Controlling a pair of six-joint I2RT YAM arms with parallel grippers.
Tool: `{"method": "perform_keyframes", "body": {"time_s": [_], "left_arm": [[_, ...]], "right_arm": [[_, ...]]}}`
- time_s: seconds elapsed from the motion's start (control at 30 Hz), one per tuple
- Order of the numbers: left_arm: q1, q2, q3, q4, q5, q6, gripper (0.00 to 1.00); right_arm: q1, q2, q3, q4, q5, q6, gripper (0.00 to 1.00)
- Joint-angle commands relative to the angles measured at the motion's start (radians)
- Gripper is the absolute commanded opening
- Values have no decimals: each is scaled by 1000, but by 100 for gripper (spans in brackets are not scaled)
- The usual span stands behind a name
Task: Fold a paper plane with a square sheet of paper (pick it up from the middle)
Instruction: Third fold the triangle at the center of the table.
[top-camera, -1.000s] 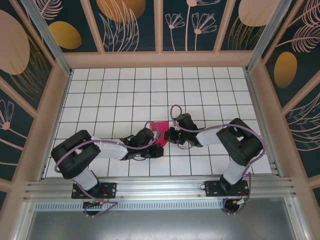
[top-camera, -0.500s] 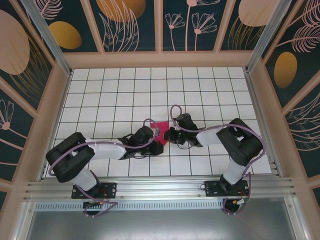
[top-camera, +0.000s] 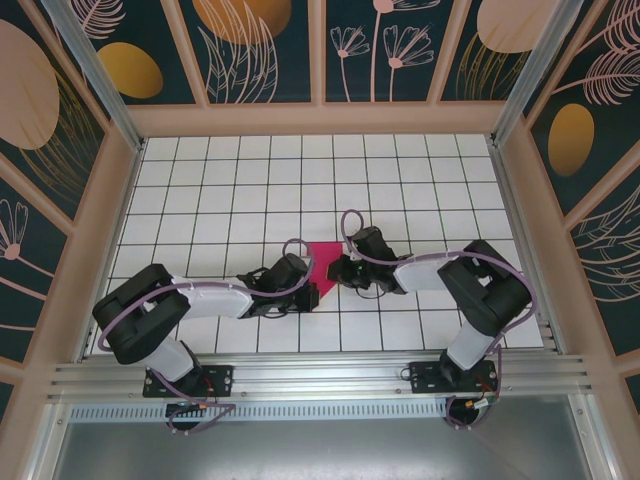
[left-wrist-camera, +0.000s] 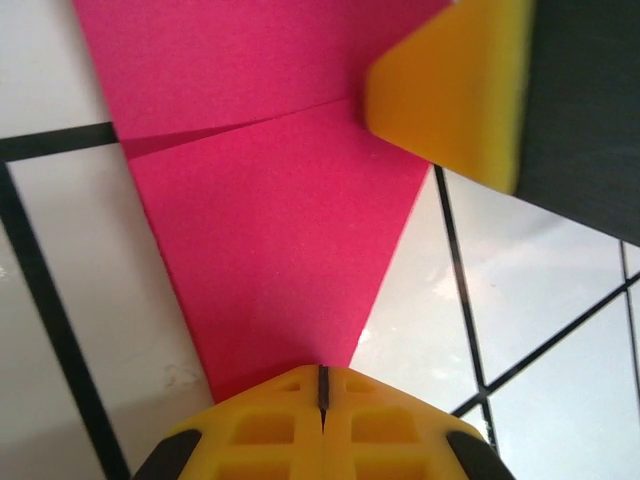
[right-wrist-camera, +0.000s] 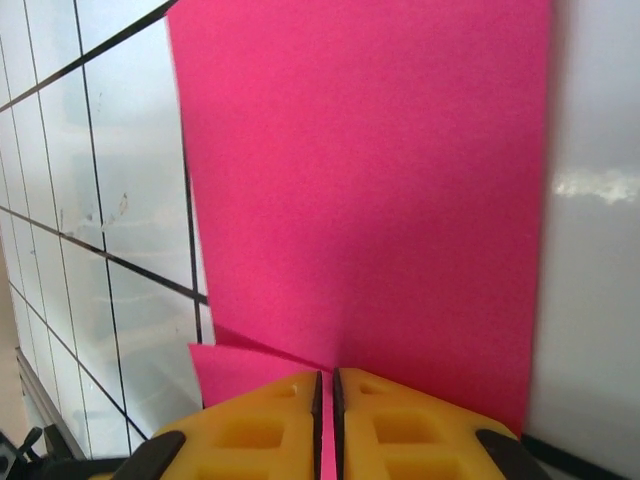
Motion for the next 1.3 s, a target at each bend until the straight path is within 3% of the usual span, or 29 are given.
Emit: {"method": "perform_keyframes", "body": {"time_s": [0.0, 0.47, 0.63, 0.83, 1.03, 1.27], "left_arm": [[6, 29, 19, -35, -26, 34, 4], [6, -34, 39, -48, 5, 62, 6], [7, -73, 54, -49, 30, 75, 8], [6, 3, 52, -37, 85, 76, 5], [6, 20, 11, -95, 13, 73, 4], [6, -18, -58, -45, 50, 41, 4]], "right_arm": [[34, -49, 36, -55, -6, -49, 16], [63, 114, 95, -141, 69, -61, 7], [63, 106, 81, -149, 82, -62, 6], [63, 108, 89, -167, 94, -69, 6], [63, 115, 87, -176, 103, -72, 6], [62, 122, 80, -190, 120, -79, 6]]}}
